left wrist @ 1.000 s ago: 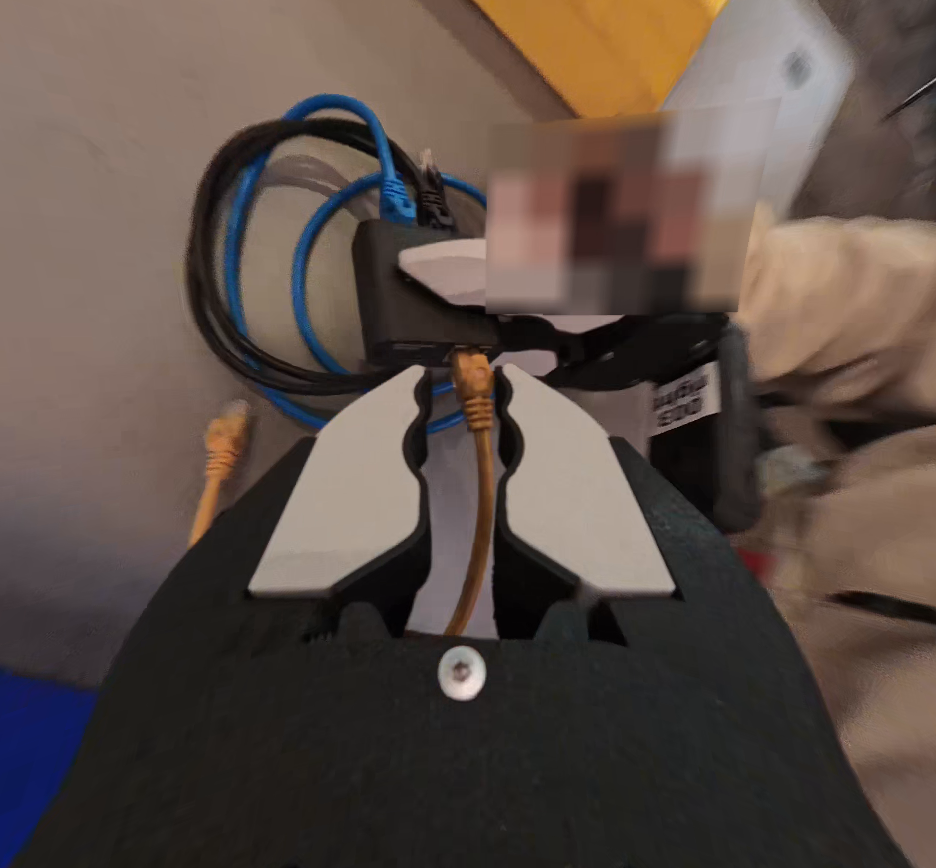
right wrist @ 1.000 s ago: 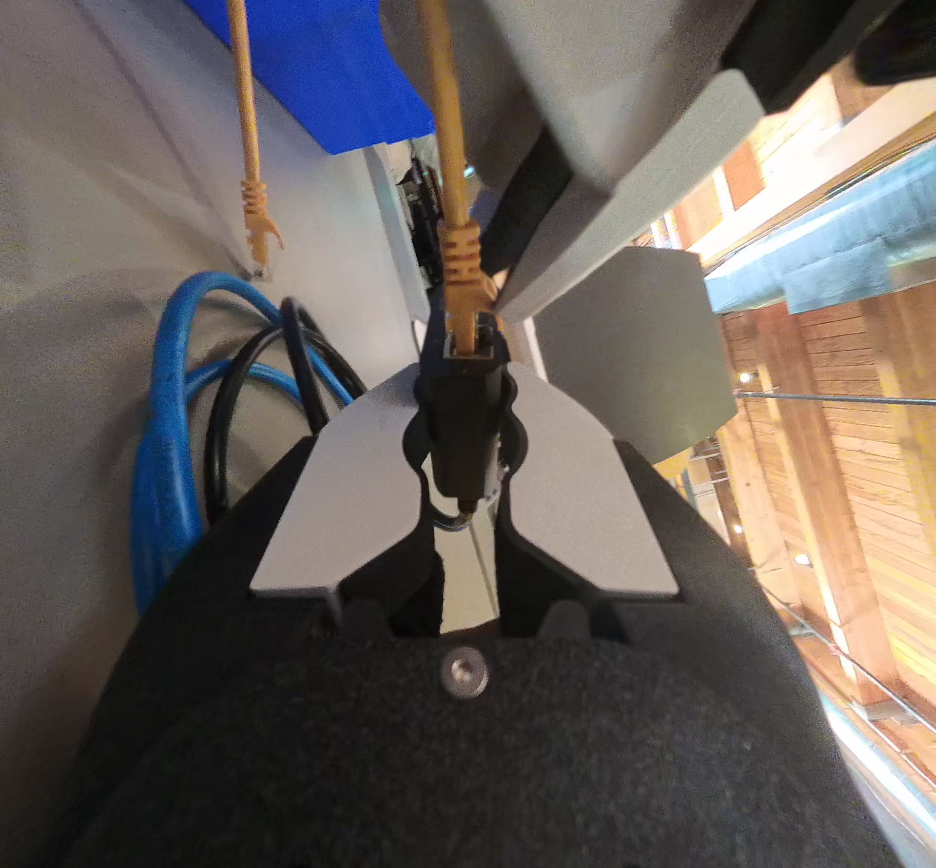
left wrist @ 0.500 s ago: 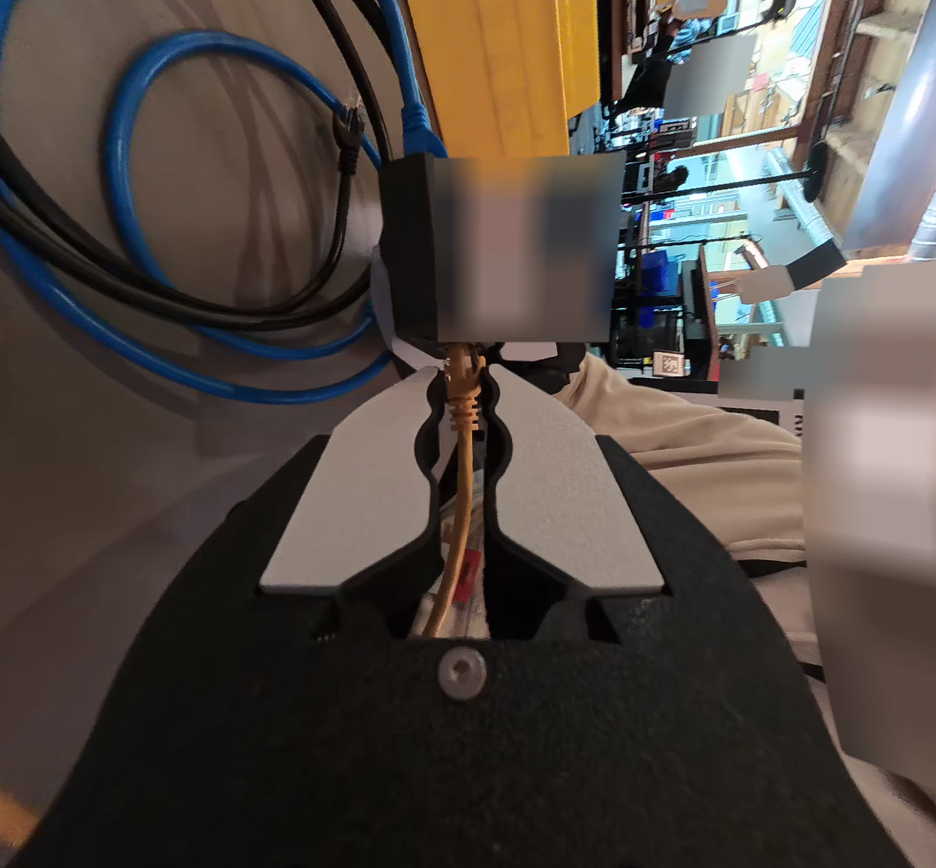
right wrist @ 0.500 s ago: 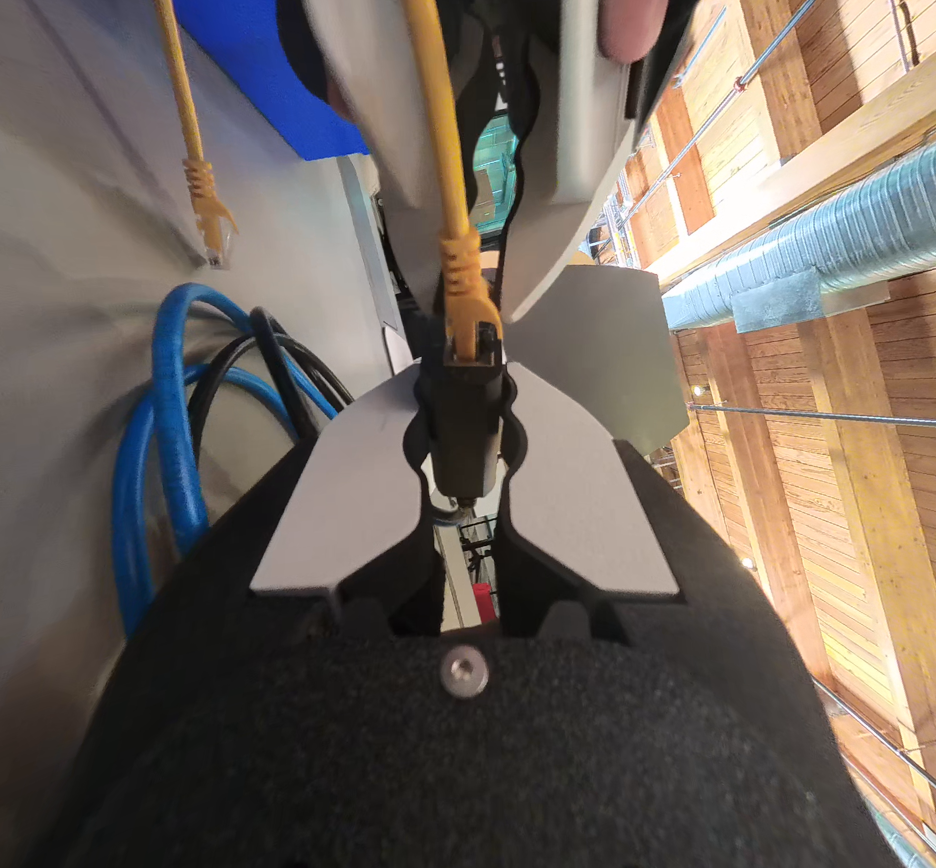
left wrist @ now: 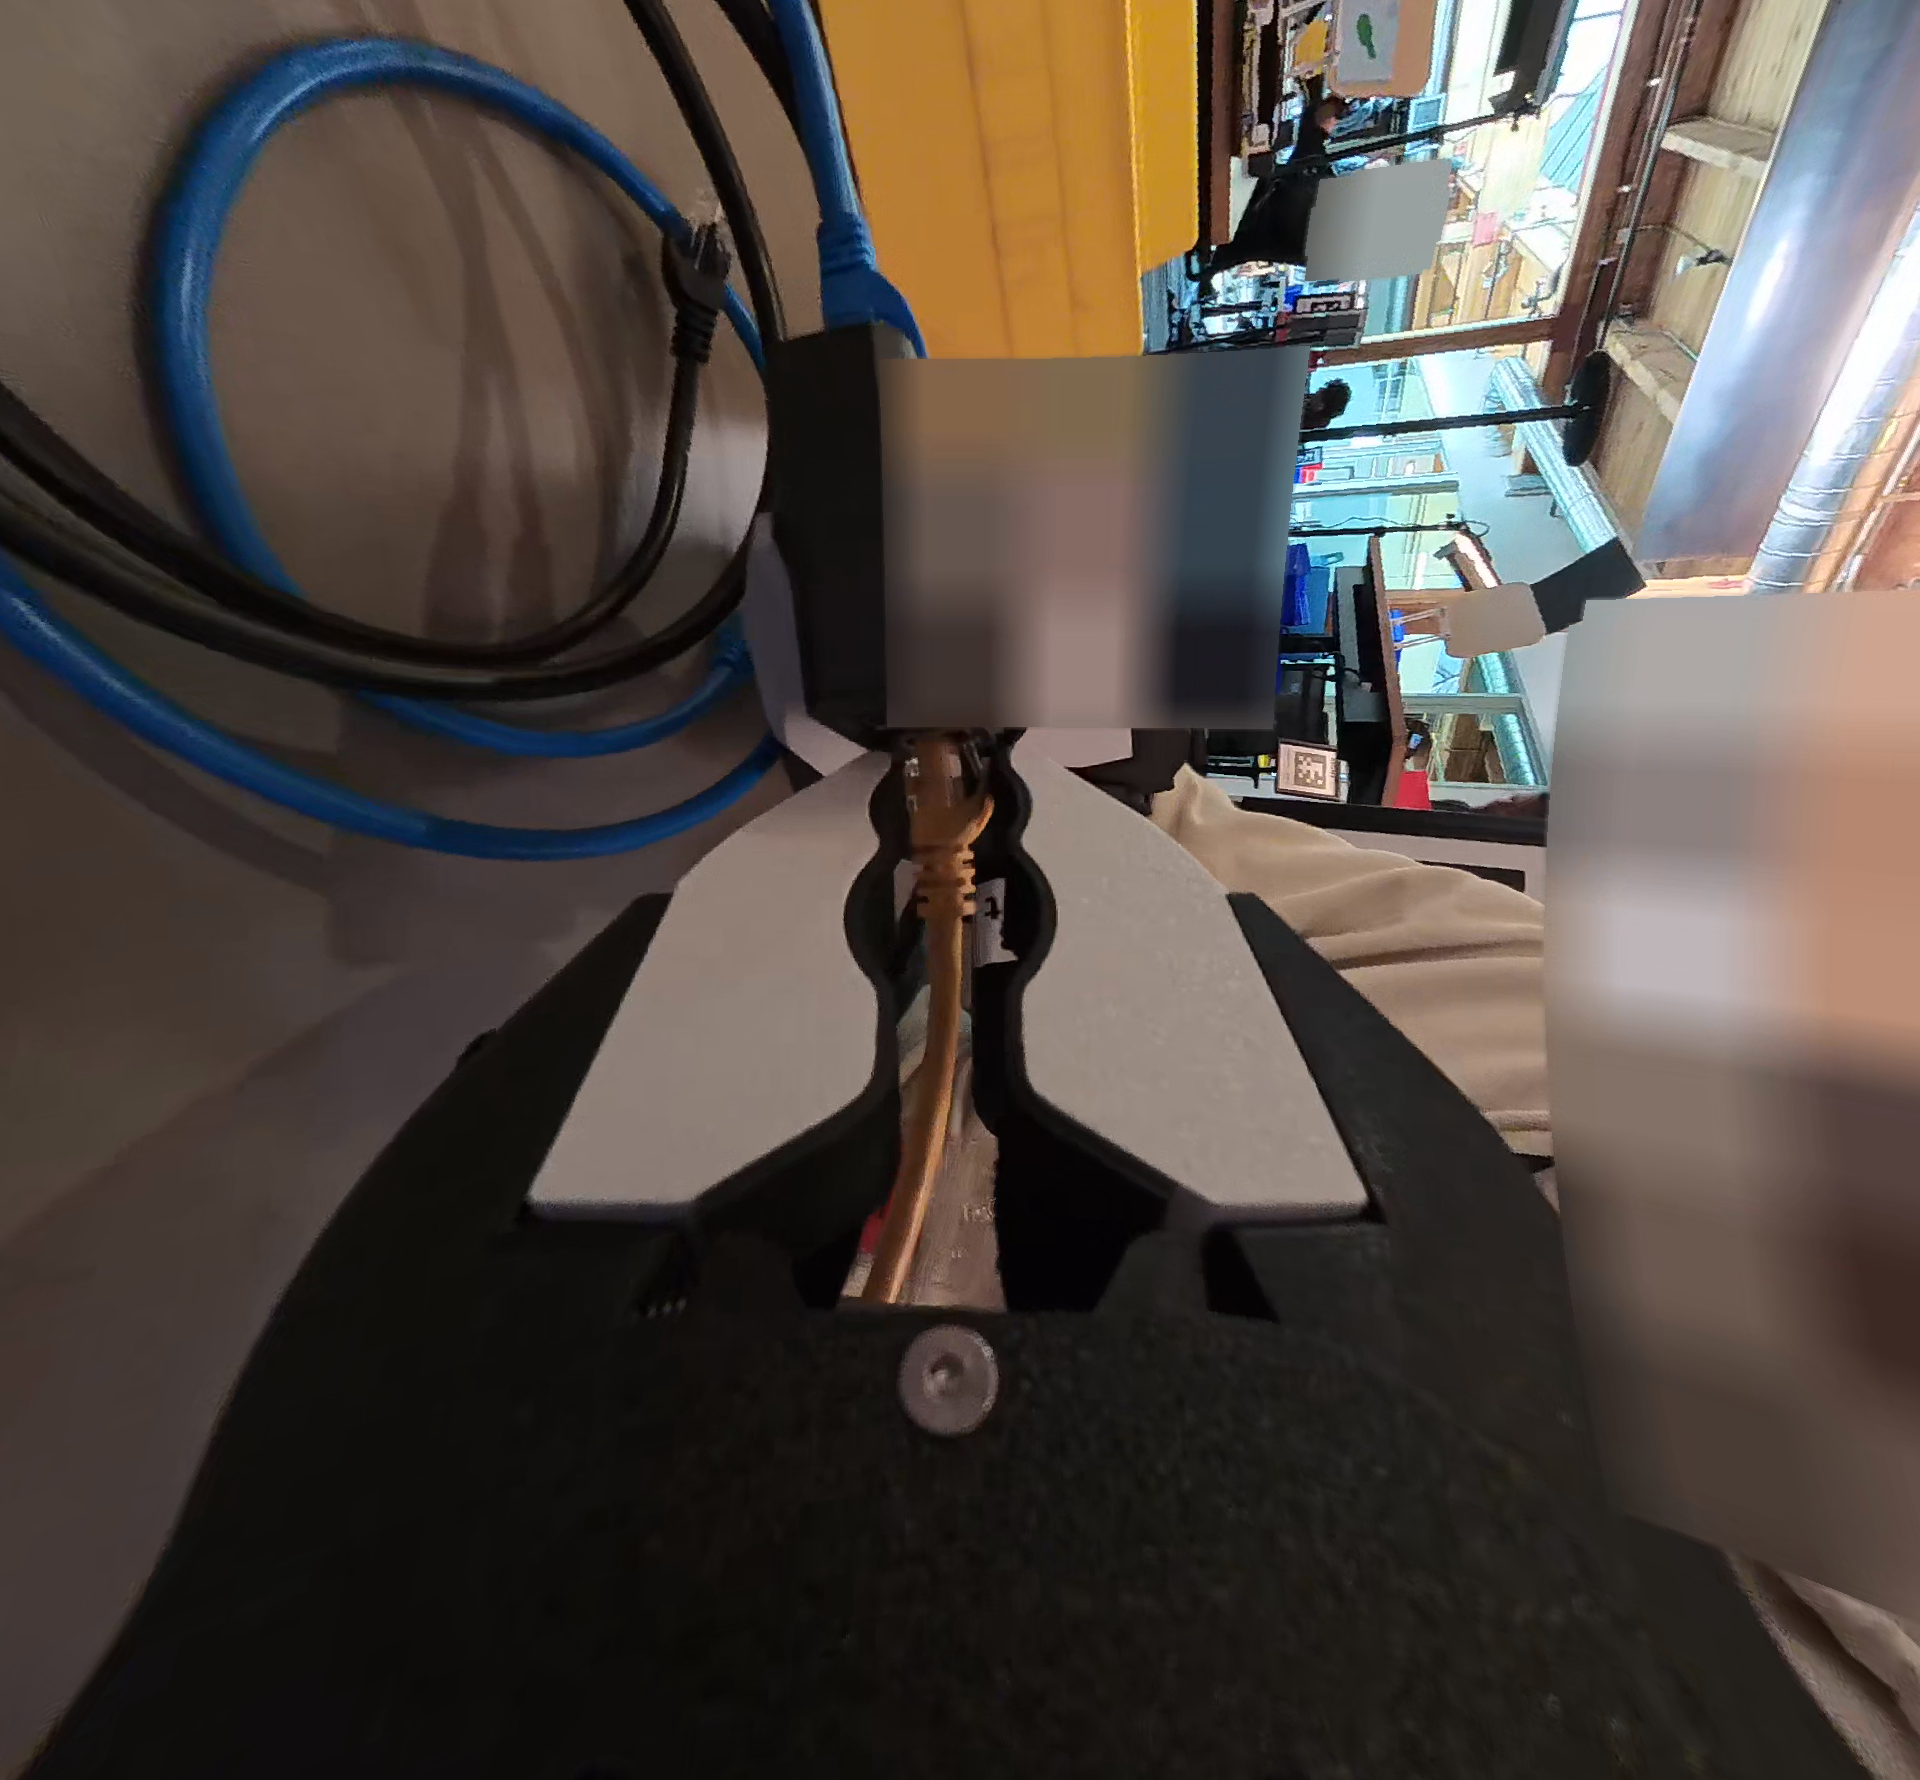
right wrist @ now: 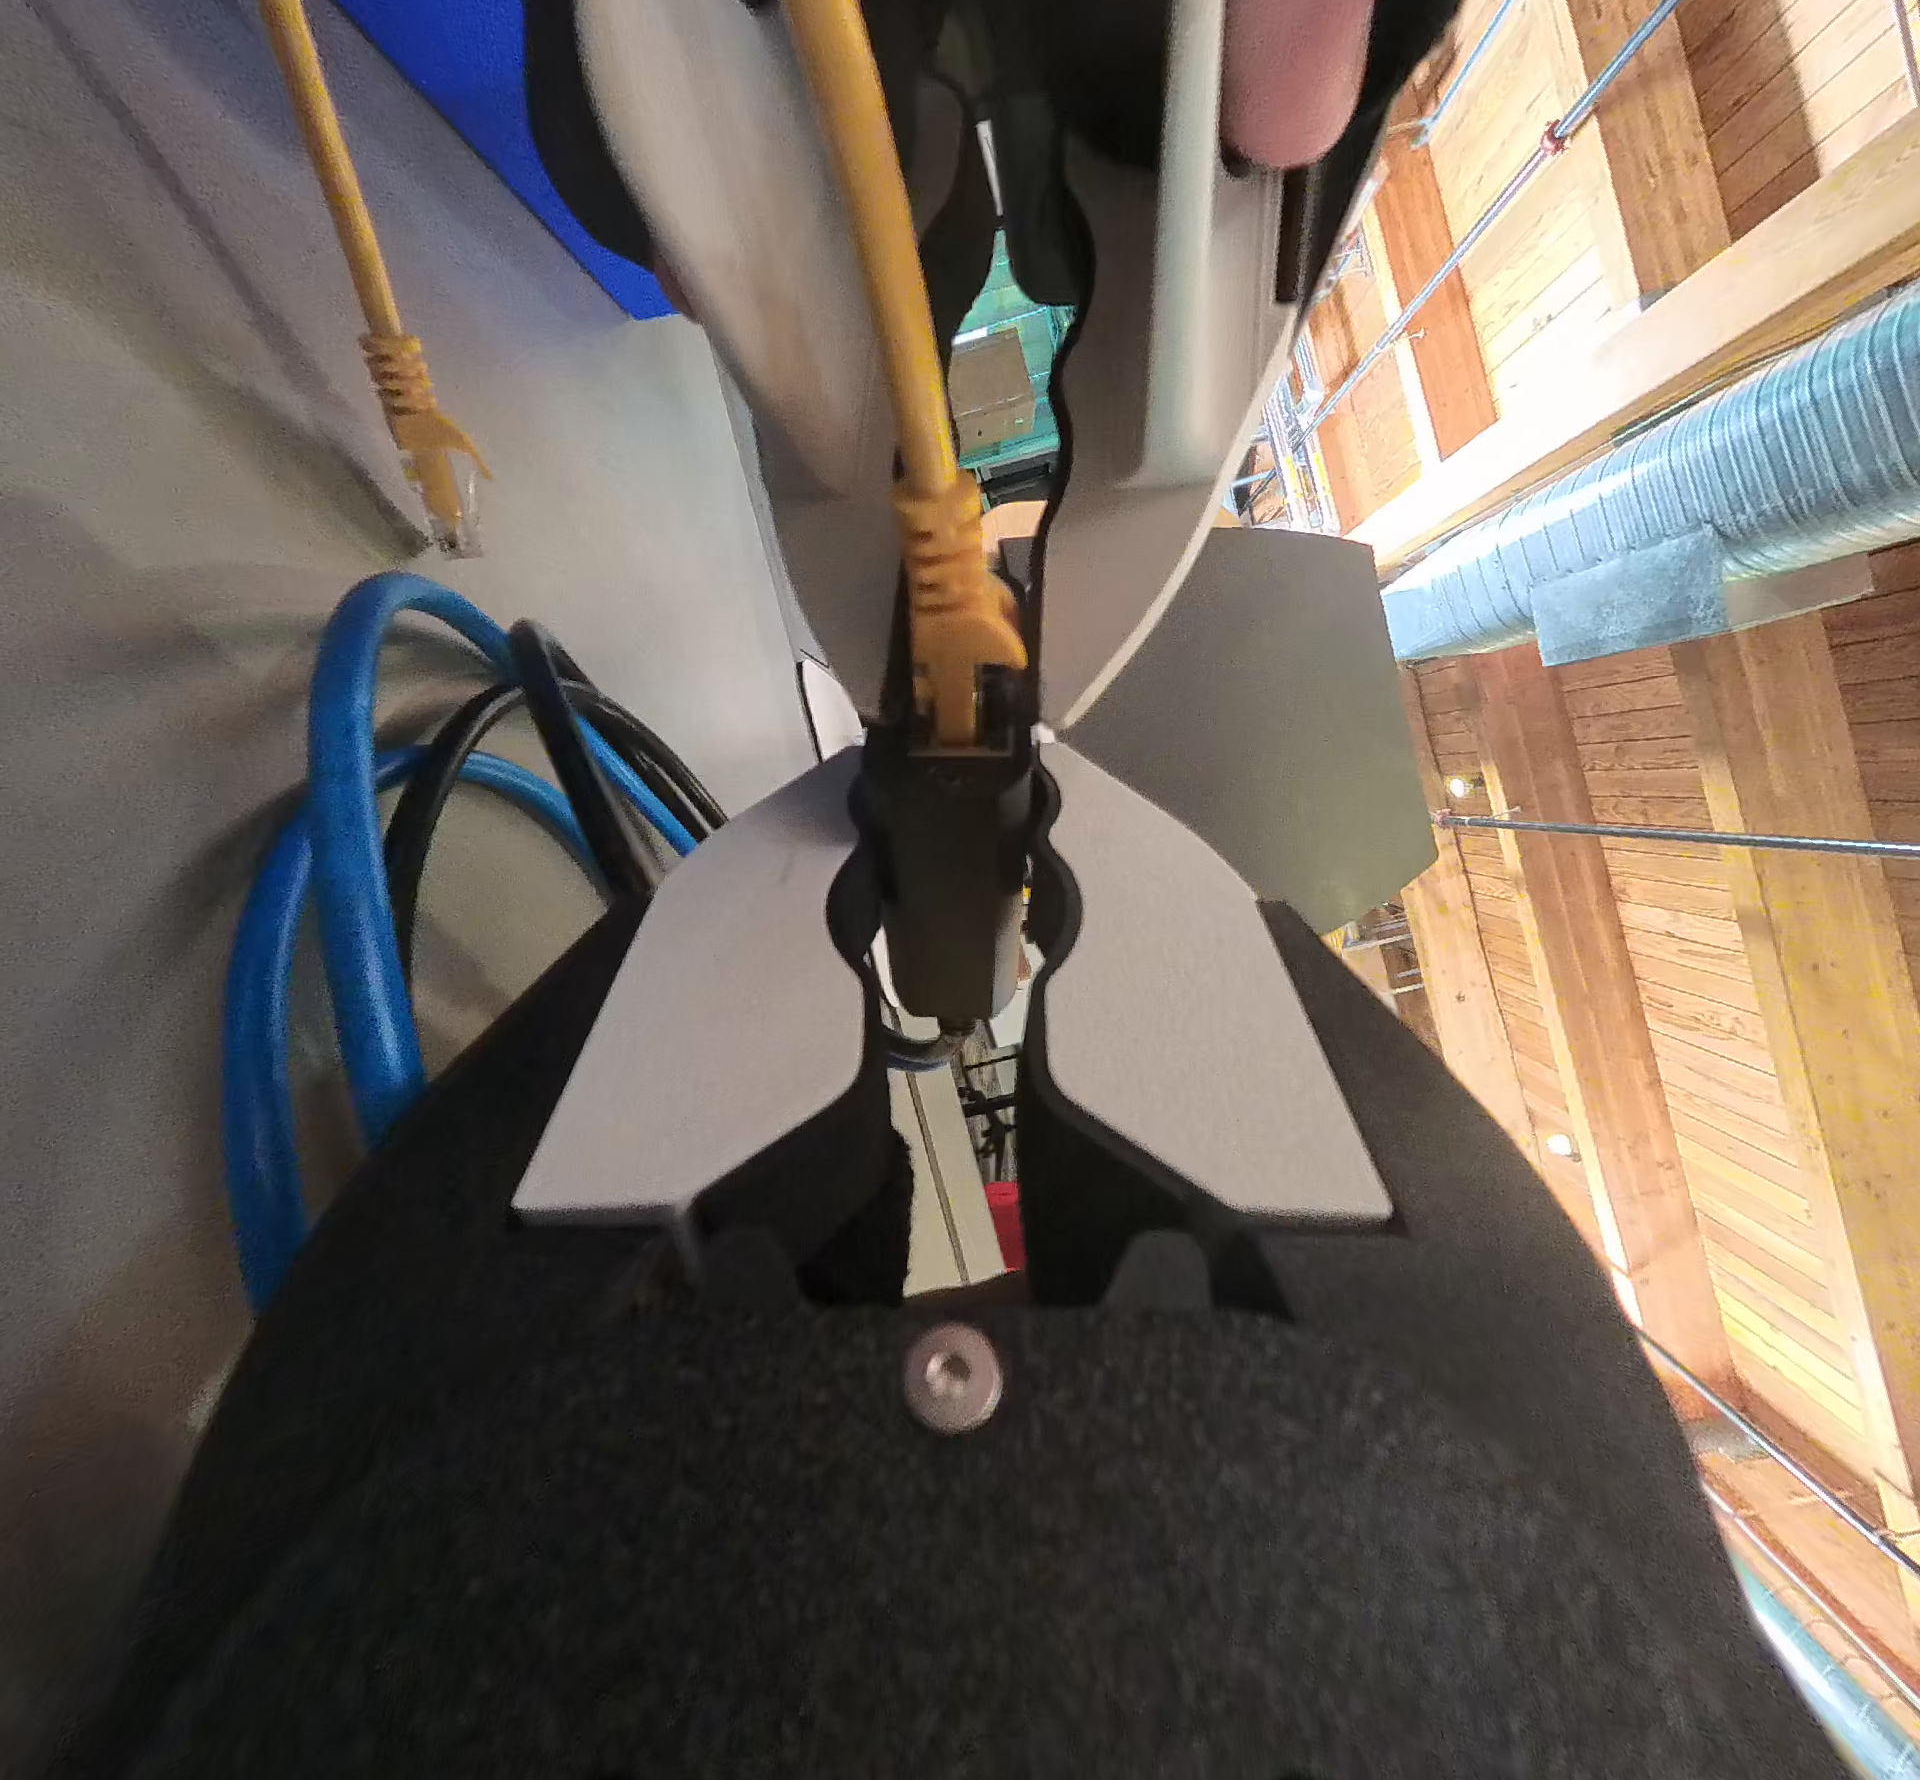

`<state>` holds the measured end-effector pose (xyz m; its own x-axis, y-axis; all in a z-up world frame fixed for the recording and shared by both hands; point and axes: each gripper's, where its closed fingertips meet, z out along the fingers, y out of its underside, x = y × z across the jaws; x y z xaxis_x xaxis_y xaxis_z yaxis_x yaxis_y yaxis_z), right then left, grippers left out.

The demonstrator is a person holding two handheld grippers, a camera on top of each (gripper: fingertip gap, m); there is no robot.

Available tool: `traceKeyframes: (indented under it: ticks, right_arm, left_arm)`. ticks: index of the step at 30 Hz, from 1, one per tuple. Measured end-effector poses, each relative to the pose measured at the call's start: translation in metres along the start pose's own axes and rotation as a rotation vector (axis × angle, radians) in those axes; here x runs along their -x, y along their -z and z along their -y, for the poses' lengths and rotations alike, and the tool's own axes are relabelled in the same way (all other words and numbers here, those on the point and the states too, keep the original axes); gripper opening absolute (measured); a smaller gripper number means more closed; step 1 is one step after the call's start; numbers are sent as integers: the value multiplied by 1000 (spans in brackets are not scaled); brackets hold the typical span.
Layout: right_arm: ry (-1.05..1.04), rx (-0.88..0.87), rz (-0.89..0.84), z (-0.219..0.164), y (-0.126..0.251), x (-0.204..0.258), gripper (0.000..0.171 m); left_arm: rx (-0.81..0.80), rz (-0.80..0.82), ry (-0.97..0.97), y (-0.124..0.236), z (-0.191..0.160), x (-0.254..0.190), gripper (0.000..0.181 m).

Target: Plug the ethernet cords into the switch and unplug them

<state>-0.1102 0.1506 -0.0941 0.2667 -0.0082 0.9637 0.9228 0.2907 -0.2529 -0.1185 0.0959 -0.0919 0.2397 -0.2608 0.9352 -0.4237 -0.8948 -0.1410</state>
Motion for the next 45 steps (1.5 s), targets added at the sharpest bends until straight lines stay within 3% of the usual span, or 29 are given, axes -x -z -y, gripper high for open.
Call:
traceKeyframes:
  ticks: [8,25,37,45]
  right_arm:
    - [-21,-9,-1,1,1,-2,25]
    - [-7,33,-2,-4,-1,1,24]
    - [-14,24,24,1,-1,7,25]
    - [-24,37,18,-2,-1,4,24]
  left_arm:
    - [-10,-90,45,1,0,-5,13]
    - [88,255,-242,0,2,7,12]
    - [191,783,-965,9,4,10,14]
    - [172,951,-1076,10,8,14,25]
